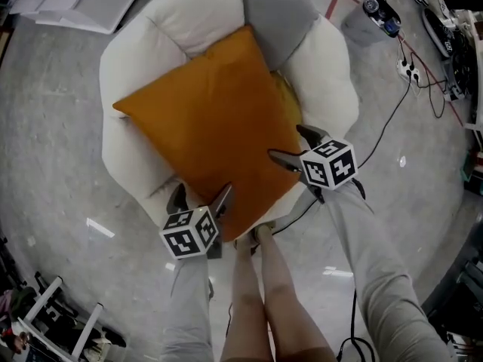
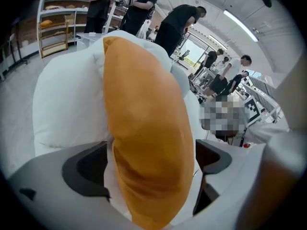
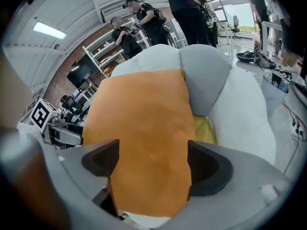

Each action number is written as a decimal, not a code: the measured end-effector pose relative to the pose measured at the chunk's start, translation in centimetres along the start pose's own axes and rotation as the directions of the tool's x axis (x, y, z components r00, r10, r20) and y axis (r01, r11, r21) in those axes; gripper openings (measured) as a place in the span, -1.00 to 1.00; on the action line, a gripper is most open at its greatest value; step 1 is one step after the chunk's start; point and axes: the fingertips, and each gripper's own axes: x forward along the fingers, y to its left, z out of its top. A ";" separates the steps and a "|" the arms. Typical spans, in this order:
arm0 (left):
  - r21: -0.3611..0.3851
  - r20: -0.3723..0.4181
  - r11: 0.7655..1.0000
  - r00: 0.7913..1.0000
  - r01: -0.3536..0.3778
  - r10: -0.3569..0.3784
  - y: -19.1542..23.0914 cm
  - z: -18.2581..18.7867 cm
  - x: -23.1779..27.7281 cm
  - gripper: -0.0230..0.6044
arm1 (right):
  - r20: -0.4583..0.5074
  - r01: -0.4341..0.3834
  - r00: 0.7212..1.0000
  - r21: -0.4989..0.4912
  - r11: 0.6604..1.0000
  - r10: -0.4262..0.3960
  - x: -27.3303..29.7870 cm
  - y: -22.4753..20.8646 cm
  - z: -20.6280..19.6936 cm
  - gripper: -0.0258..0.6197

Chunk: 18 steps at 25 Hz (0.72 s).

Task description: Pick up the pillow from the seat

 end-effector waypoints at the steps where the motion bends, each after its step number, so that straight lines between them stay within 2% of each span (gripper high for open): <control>1: 0.002 -0.008 1.000 1.000 -0.002 0.002 0.3 -0.1 0.6 0.86 | -0.010 -0.004 1.000 -0.011 1.000 0.004 0.4 -0.5 0.1 0.36; 3: 0.003 -0.028 1.000 1.000 0.002 -0.002 0.7 -0.2 1.9 0.94 | -0.022 -0.012 1.000 -0.031 0.999 0.012 1.2 -1.6 0.5 0.36; 7: 0.024 -0.046 1.000 0.999 0.015 -0.014 1.2 0.4 4.0 0.95 | -0.035 -0.050 0.998 -0.054 0.997 0.048 2.7 -3.3 1.4 0.37; 10: 0.030 -0.070 0.999 0.997 0.037 -0.034 1.3 0.7 5.1 0.95 | -0.072 -0.099 0.993 -0.068 0.993 0.095 3.9 -4.1 1.5 0.43; 14: -0.011 -0.095 0.995 0.991 0.098 -0.099 1.3 0.5 6.6 0.96 | -0.151 -0.157 0.978 -0.076 0.985 0.144 5.8 -5.0 0.4 0.60; 18: -0.006 -0.106 0.992 0.986 0.126 -0.126 0.9 0.6 7.9 0.96 | -0.186 -0.193 0.966 -0.046 0.980 0.182 7.7 -6.0 -0.9 0.70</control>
